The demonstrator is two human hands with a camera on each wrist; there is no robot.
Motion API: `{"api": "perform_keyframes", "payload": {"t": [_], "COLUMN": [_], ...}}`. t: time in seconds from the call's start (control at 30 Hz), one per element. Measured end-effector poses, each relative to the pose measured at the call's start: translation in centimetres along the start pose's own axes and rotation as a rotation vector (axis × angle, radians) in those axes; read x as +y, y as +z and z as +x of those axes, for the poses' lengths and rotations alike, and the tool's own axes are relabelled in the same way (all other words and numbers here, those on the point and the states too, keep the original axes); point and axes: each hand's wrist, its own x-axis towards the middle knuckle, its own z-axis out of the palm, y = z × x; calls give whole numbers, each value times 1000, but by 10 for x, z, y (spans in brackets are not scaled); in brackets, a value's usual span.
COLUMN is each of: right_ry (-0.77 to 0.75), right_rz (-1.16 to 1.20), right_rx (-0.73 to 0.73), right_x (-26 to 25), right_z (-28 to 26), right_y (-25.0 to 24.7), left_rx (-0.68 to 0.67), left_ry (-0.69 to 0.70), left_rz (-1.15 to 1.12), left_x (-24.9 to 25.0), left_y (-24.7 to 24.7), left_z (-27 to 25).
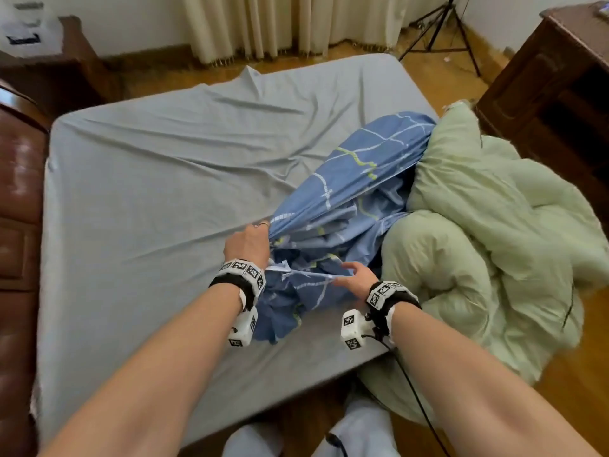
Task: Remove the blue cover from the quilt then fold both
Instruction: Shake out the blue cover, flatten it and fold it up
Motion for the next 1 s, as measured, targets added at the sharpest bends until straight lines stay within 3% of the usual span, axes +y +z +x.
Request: {"api": "perform_keyframes", "payload": {"t": [0.13, 0.27, 0.37, 0.47, 0.63, 0.73, 0.8, 0.9, 1.0], "right_ry": [30, 46, 21, -53, -5, 17, -9, -88, -241], "right_rz": [36, 24, 202, 325, 426, 649, 709, 642, 353], "right_rx": [-108, -26, 44, -37, -129, -149, -186, -170, -56], "right_x": [-9, -8, -24, -52, -76, -86, -116, -194, -250], "right_z": [-28, -26, -19, -14, 23, 80, 88, 11, -45], "right_y": [64, 109, 129, 134, 156, 174, 176, 169, 190], "left_rx": [42, 87, 41, 3, 11, 10, 14, 41, 75], "left_ry": [-1, -39, -90, -113, -127, -144, -154, -165, -159], "left_rz": [27, 54, 58, 68, 73, 53, 64, 72, 54], "left_x": [-51, -85, -96, -105, -116, -134, -153, -193, -249], "left_y": [-33, -54, -39, -19, -11, -14, -18, -28, -35], "left_z": [-11, -24, -42, -57, -62, -63, -65, -67, -75]}}
